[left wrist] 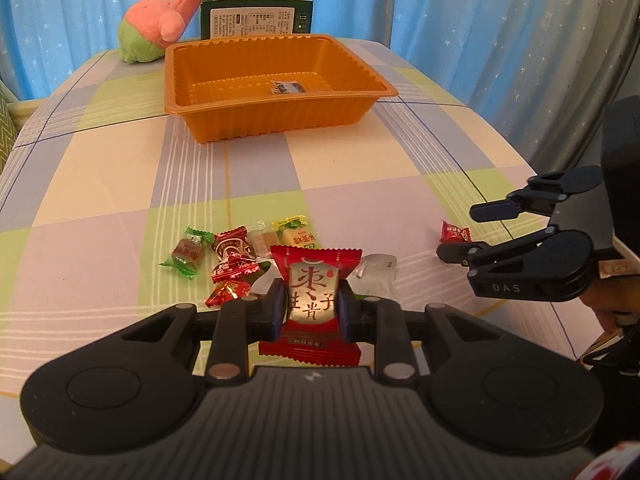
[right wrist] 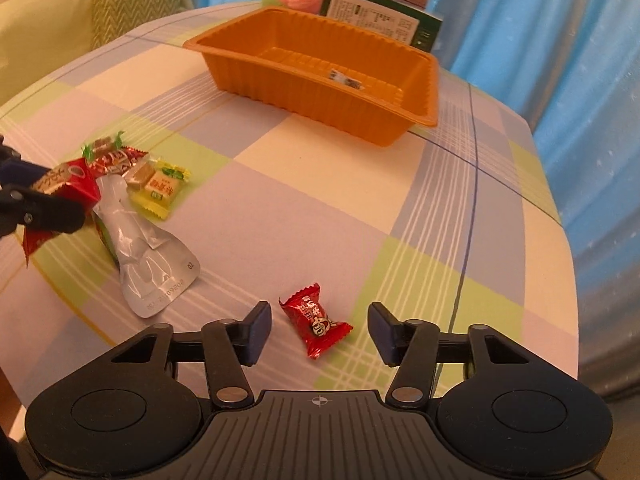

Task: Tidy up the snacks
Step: 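Grasp the small red candy with the right tool while the left tool holds its packet, then carry both snacks into the orange tray and open both tools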

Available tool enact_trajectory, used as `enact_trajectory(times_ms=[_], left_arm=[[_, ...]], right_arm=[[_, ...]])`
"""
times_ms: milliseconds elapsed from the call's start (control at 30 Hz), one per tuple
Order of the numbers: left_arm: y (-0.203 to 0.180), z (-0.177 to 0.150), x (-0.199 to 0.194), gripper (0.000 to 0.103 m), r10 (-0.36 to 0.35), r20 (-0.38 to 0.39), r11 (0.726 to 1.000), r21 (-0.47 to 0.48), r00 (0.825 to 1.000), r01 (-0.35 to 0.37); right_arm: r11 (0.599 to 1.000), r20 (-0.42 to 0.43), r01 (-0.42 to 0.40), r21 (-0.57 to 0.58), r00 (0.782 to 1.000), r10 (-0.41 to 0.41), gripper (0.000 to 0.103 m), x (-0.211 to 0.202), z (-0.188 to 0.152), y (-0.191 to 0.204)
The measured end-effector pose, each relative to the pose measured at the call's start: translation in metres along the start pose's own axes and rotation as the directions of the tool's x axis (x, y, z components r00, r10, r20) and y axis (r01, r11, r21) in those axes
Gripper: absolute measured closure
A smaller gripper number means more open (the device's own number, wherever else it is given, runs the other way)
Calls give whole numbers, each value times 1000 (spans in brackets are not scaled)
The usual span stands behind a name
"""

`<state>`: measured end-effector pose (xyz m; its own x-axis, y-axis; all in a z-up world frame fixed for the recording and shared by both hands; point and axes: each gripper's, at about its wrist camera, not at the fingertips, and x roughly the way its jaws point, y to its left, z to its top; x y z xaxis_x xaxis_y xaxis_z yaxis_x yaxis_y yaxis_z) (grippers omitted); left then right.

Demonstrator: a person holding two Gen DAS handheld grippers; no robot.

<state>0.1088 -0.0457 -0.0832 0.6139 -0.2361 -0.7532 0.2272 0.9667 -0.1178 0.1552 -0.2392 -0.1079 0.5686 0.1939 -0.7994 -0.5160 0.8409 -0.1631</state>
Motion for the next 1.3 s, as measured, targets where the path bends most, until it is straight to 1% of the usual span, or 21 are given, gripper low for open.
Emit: enact_trajectory(times_ms=[67,100,167,233,333,433,533,667,733,867,967,1067,1300], left_arm=[[0,-1,1,80,-5,-3,1000,-1,1000,5],[0,-1,3,80,-7,-7,1000,-2,1000,7],[0,-2,5,80,-8,-13,1000,-3,1000,8],[1,-3,7,80,-10,-20,1000,-8,1000,10],[1,-3,7,80,-9,-21,1000,-13,1000,9],[2,-2,6,80,-7,-21,1000,-16,1000,7],[2,-2,5,80,-4,-20,1000,-21,1000,3],[3,-1,3,80,1,-18,1000,-28,1000,-2],[2,-1,0,80,5,-16,1000,-28,1000,-5],[3,-1,-6,80,11,-11,999,-30,1000,-11],[4,0,-12,80,20,-7,999,-34,1000,-20],[5,3,-18,80,26,1,999,-41,1000,-26],[6,14,-31,80,35,22,998,-51,999,-34]], right_arm=[[1000,-5,-13,-14,1000,13,61,3,-1,-2],[1000,-3,-21,-18,1000,21,63,4,-1,-2],[999,-4,-41,-11,999,41,70,4,0,-4],[998,-5,-57,-4,998,57,75,3,0,-4],[997,-11,-71,15,997,71,86,3,1,-3],[996,-21,-66,54,998,67,87,1,1,0],[985,-20,-84,154,996,88,87,-4,1,-2],[947,6,-111,302,993,115,87,-17,-2,-1],[932,22,-114,344,993,114,87,-26,-2,4],[889,62,-133,438,991,117,87,-45,-1,13],[876,86,-132,463,991,105,87,-58,2,20],[871,109,-131,473,990,89,88,-73,7,25],[882,153,-128,454,986,64,88,-98,22,31]])
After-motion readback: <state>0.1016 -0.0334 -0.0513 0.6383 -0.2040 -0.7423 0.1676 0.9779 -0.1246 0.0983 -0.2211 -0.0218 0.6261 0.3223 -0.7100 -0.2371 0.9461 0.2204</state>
